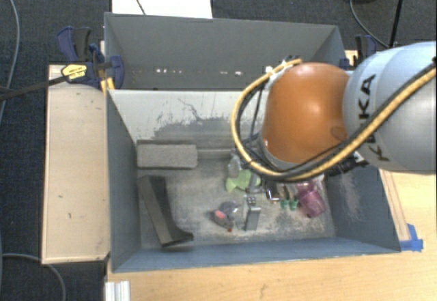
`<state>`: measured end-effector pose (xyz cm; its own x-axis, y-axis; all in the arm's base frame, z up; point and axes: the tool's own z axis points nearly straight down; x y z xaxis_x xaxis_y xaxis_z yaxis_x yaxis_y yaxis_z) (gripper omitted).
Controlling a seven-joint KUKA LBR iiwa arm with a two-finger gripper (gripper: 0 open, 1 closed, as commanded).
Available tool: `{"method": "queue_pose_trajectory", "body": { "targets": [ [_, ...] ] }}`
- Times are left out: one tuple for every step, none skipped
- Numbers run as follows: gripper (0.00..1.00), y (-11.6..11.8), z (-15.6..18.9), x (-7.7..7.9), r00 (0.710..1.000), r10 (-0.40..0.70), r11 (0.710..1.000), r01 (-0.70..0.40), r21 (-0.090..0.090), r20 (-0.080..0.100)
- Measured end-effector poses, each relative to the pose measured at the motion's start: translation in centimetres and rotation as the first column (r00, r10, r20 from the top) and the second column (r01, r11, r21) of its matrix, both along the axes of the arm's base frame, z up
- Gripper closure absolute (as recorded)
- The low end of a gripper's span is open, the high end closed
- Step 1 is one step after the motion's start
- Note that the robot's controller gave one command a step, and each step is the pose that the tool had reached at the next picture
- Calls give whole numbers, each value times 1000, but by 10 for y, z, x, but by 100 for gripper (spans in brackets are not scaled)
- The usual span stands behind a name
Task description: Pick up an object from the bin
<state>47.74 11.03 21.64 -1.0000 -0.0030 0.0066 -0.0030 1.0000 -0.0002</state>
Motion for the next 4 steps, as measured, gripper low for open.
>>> {"method": "queue_pose_trajectory", "body": {
  "targets": [
    [0,-1,4,2,1000,-5,1000,5,1,8],
    [0,-4,-33,9,990,140,990,-140,1,10],
    [0,-15,-52,17,998,63,998,-63,2,7],
    [0,-15,-78,27,992,125,992,-125,1,10]
  ]
}}
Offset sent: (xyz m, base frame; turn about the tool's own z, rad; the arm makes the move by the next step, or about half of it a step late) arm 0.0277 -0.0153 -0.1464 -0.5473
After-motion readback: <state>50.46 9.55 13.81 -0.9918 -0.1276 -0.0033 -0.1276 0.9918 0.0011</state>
